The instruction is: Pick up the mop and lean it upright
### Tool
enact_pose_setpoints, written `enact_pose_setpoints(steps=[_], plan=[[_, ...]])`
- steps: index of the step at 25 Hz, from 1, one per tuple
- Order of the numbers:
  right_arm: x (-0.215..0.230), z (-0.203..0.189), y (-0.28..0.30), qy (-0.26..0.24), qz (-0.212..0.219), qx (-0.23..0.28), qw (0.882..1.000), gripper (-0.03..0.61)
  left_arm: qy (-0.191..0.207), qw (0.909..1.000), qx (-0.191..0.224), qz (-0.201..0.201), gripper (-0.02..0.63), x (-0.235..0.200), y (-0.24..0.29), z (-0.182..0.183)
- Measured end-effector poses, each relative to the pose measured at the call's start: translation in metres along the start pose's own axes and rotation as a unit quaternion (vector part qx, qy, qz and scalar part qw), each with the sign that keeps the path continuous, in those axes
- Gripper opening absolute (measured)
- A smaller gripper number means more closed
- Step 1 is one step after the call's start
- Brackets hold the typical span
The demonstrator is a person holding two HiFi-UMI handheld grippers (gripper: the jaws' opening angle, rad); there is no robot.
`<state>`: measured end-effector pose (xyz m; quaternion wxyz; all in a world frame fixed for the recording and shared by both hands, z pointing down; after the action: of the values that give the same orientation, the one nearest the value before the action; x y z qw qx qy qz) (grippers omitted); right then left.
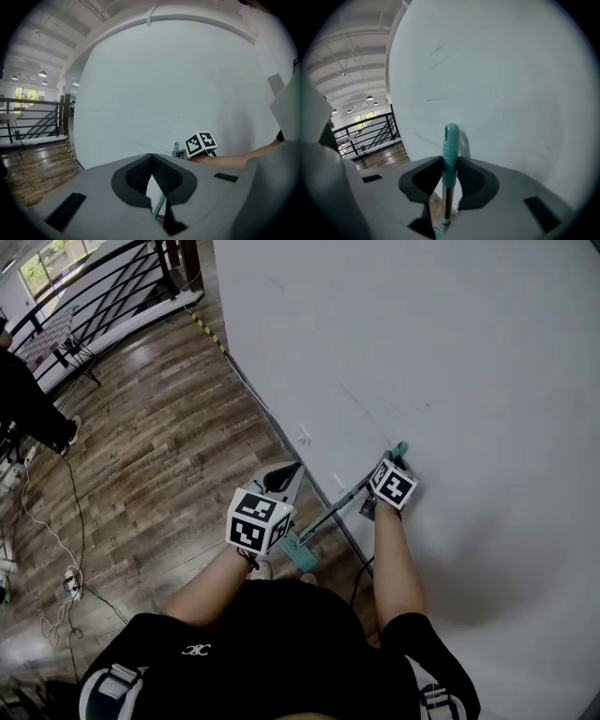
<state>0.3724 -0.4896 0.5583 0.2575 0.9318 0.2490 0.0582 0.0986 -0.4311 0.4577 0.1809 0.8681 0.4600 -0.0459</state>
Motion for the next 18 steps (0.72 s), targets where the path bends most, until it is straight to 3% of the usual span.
enact_pose_setpoints(steps=[9,12,15,18], plan=[[-0.042,-0.020,-0.071,-0.055,0.120,0.045,0.990,0.109,-0.017,0.9993,-0.001,0.034,-0.002,-0.011,-0.007,-0.013],[-0.067,-0.028,-0.102,-0.082,0.178,0.070,0.978,0.109,-0.024,0.9987,-0.005,0.045,-0.002,-0.016,-0.011,-0.018],[-0.090,-0.037,-0.127,-0.108,0.238,0.109,0.959,0.109,-0.032,0.9980,-0.014,0.053,-0.002,-0.022,-0.013,-0.026],[-0.099,-0.043,-0.139,-0.117,0.260,0.118,0.951,0.109,-0.035,0.9975,-0.017,0.060,-0.002,-0.025,-0.015,-0.033]])
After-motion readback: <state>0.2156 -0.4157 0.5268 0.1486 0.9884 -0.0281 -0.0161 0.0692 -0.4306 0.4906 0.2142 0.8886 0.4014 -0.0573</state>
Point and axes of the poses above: the fingertips, and each gripper's own axes: y forward along the fingers, x to its right, z out of its top, the point moved 1 cm from there along -y, backward along the fingers, and after that the axes turned 11 degrees about -z, right-handed, at the moved point
